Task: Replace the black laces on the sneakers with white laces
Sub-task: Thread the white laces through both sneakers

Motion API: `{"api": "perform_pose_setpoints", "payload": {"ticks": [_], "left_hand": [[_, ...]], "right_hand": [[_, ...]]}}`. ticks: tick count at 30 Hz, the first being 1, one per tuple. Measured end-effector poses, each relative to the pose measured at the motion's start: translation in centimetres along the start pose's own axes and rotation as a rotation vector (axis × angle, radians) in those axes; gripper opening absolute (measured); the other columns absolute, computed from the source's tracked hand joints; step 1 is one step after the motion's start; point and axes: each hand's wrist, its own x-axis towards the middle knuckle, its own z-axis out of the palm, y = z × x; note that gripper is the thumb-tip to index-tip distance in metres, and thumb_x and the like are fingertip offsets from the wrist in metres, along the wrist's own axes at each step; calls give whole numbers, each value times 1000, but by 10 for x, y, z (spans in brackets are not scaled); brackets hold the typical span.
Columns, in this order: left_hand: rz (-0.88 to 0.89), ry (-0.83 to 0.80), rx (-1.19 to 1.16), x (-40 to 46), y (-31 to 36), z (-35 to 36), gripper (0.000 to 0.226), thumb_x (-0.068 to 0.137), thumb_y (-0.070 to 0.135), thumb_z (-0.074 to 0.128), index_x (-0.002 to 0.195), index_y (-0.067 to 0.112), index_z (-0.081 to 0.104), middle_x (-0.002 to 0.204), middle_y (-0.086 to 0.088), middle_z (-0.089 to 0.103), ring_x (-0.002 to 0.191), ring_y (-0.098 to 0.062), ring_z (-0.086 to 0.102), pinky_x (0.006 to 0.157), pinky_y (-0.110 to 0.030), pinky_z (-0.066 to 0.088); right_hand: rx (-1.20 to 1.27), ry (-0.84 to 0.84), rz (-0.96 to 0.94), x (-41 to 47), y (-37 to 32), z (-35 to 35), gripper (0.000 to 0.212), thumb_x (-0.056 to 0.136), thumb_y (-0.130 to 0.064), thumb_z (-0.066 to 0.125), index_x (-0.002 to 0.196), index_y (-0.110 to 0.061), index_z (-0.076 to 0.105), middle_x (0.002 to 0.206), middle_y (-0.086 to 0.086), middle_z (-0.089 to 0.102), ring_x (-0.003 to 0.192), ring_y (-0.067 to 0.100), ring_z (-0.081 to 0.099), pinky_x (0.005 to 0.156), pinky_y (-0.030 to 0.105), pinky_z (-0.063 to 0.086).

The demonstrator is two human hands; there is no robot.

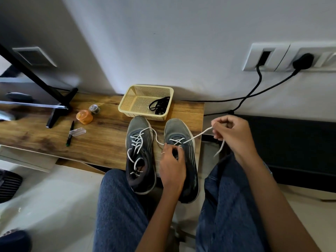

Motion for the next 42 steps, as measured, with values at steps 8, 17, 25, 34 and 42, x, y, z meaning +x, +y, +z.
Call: {"api": "perform_pose_setpoints", "payload": {"ticks": [8,17,25,34,42], "left_hand": [[-57,4,40,-4,-6,-18,33,91,33,59,122,21,60,114,0,65,107,-18,59,90,-34,48],[-73,15,51,-6,-8,-23,37,91,36,59,126,21,61,120,-1,65,109,-19,61,90,-34,50],[-82,25,38,-7,-8,-25,35,92,38,57,123,23,63,113,0,68,103,-18,63,85,-32,51],[-61,2,7,-7,-8,-28,35,92,33,59,123,17,64,114,-1,68,106,-18,62,85,-27,46],[-81,-10,-17,-5,-11,-27,36,92,33,59,124,18,63,118,-1,67,110,-17,61,90,-29,47]], "right_hand": [[142,-113,-98,-25,-54,-13,14,91,-5,59,98,-12,70,83,4,73,72,13,69,61,16,52],[342,-164,-238,-45,-92,2,13,91,-7,59,100,-5,69,83,11,73,74,22,70,63,21,55],[511,-421,-257,-57,-106,22,32,93,2,49,123,-7,58,104,10,72,84,22,72,70,23,57],[-73,-52,-297,-43,-85,35,18,97,-29,52,93,-19,66,54,-10,56,50,7,47,57,26,44],[5,-228,65,-12,-26,66,23,99,-2,40,111,-3,59,79,5,63,60,6,53,54,19,45]]}}
